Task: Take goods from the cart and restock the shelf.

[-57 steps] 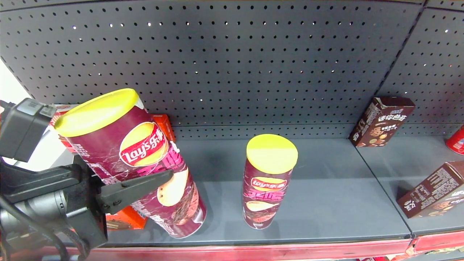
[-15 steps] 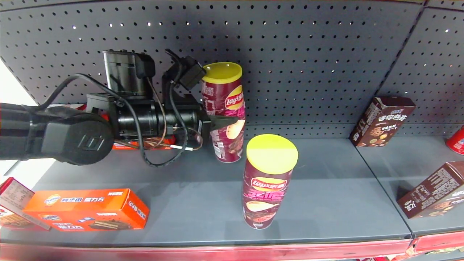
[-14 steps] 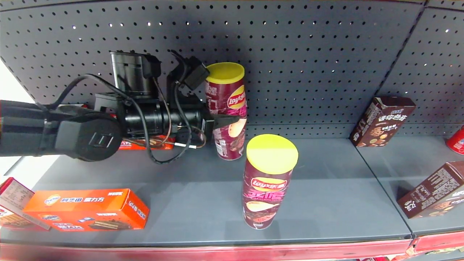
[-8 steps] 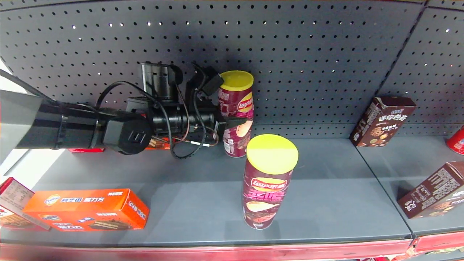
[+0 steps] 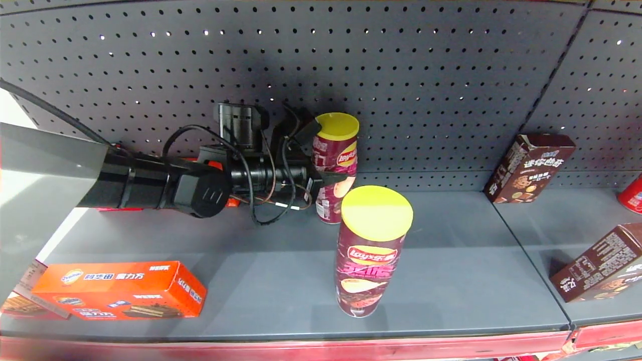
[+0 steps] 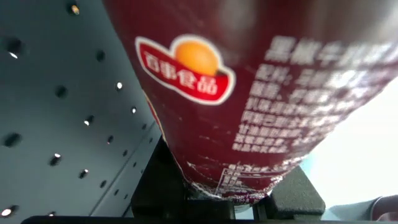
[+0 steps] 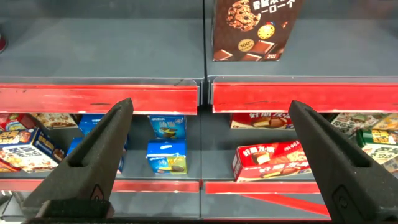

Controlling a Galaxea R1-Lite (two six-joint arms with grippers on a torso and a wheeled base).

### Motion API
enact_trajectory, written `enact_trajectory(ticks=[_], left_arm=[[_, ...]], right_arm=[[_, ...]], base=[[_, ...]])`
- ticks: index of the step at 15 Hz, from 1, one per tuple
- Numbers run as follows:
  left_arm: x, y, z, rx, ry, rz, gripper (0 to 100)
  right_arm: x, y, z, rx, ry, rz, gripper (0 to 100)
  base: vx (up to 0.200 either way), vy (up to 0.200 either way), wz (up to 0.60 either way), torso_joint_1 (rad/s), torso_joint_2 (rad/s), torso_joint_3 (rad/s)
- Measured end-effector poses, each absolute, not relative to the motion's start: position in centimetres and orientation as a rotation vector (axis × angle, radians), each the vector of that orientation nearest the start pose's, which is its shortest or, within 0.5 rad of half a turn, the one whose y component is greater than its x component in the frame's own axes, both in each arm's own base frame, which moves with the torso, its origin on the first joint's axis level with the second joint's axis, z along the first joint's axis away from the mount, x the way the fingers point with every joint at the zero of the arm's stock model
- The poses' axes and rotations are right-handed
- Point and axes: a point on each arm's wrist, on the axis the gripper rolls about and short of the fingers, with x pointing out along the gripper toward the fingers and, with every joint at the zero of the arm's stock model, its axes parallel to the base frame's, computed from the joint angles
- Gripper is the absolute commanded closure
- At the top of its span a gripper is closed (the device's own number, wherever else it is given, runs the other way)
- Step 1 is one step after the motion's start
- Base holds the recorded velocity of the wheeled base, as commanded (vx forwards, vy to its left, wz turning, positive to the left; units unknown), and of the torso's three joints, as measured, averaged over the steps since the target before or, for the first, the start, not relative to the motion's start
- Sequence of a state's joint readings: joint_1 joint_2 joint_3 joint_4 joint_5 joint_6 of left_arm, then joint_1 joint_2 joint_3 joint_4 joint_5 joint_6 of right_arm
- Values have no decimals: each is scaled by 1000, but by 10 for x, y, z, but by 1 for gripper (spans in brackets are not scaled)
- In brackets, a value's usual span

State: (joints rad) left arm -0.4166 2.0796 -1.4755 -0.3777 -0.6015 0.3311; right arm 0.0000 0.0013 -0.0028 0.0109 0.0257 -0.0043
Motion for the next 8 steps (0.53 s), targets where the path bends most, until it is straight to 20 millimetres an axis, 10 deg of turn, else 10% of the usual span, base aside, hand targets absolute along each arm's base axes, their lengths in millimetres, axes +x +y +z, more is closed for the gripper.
enact_trajectory(ticks=[2, 3, 8], left_arm=[[388, -186, 200, 281, 50, -1040, 100], [388, -186, 198, 281, 53, -1040, 0], [386, -184, 189, 281, 83, -1039, 0]], right_arm=[[-23, 1, 75, -4, 10, 26, 0], [-23, 1, 75, -4, 10, 25, 0], [-23, 1, 75, -4, 10, 25, 0]], base=[[0, 0, 0, 0, 0, 0], [0, 0, 0, 0, 0, 0], [0, 0, 0, 0, 0, 0]])
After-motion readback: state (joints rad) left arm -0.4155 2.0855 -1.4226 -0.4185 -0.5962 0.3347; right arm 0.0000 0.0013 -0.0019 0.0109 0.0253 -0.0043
